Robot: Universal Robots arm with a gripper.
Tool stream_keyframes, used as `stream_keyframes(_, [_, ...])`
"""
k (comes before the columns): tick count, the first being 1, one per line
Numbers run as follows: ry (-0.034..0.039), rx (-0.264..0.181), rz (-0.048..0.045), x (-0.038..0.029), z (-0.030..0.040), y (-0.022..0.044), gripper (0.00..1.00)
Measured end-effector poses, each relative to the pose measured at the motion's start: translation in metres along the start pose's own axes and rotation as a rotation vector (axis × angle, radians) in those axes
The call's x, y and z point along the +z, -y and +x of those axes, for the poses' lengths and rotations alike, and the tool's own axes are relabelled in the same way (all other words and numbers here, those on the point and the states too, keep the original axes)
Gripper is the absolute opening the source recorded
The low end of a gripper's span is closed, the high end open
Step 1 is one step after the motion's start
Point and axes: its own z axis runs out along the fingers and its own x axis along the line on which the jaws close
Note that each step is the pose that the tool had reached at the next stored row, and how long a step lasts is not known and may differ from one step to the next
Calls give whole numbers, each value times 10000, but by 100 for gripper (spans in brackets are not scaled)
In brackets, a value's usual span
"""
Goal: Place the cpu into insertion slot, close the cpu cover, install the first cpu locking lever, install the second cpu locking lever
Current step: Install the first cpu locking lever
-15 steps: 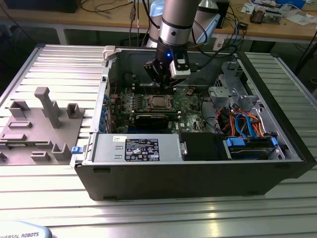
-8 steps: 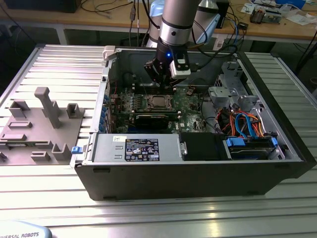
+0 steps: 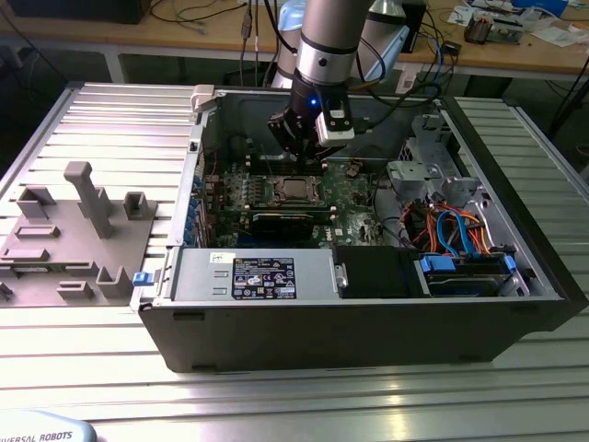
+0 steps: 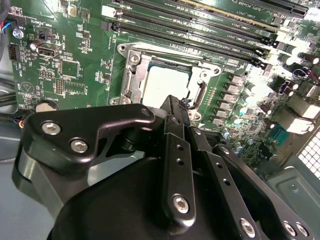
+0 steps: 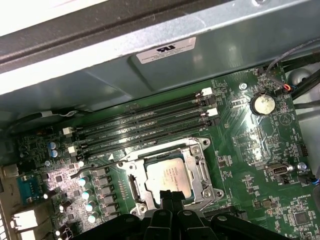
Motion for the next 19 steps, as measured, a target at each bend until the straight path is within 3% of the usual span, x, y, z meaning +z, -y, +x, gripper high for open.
stream_keyframes(4, [-38,-114,-134,0,0,0,11])
stream_keyframes(14, [-30,-821,-59,0,0,0,11])
stream_keyframes(15, [415,-828,-163,5,0,0,11])
stream_keyframes(16, [590,-831,-205,7,0,0,11])
stream_keyframes(19, [592,-1111,-188,6,0,0,11])
